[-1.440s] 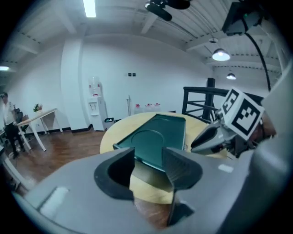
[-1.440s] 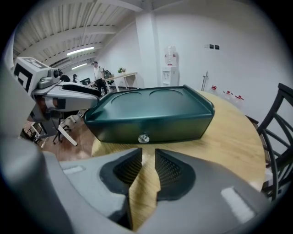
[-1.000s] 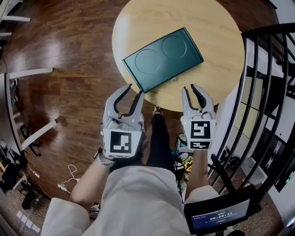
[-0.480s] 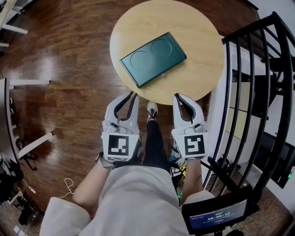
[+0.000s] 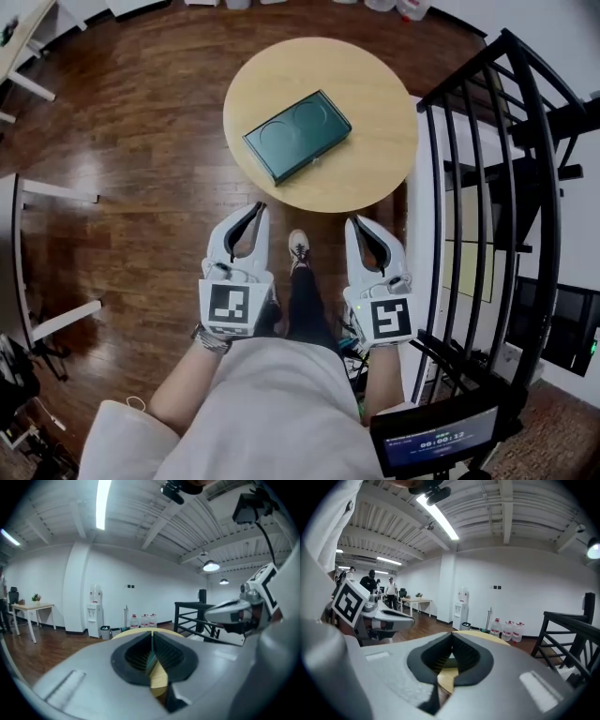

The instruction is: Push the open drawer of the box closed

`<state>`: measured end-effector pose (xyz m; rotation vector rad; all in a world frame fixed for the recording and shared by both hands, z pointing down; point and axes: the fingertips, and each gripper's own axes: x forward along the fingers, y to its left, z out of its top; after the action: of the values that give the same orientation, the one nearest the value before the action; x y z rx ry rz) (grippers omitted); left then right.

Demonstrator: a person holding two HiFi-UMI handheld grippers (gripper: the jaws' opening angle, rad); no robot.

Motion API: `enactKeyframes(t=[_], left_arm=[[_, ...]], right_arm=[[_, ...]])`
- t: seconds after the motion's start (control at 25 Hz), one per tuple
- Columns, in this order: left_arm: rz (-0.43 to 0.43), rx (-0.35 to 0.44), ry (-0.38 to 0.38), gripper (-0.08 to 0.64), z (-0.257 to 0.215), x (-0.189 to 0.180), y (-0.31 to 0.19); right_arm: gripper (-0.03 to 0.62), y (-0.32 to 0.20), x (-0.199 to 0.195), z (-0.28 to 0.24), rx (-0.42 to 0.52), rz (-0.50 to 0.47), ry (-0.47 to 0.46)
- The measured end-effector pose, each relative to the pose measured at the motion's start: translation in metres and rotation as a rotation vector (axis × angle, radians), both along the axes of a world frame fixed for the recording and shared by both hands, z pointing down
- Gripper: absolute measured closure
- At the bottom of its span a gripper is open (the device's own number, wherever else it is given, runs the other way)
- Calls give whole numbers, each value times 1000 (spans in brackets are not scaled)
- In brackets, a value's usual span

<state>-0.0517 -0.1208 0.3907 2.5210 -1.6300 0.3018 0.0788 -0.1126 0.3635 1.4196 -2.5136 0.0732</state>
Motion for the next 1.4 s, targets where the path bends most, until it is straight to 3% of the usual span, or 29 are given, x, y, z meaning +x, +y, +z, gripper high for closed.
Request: enactKeyframes(t=[0.08,0.2,0.28,0.4,0.6,0.84,1.04,1.4], left_arm=[[-9,21,31,545,-11,-7,10],[14,49,2,552,-21,-15,23],[-21,62,28,554,-32,-19,25],[-36,64,59,554,-39,-21,35],[40,69,25,554,-40,-12,50],[34,94,36,554,-65,2,47],[73,154,28,554,-86,13,48],[116,122,19,554,-74,28,60]], right_arm=[[590,15,-1,-17,20,7,-46],[591,34,2,-42,73,34,-100],[591,43,8,-51,99,51,-105],[591,56,13,-49,80,64,-130],[591,60,15,-48,58,91,-134],[591,52,20,-68,70,71,-193],[591,51,25,-72,108,61,-184],[591,56,32,-66,88,73,-151]])
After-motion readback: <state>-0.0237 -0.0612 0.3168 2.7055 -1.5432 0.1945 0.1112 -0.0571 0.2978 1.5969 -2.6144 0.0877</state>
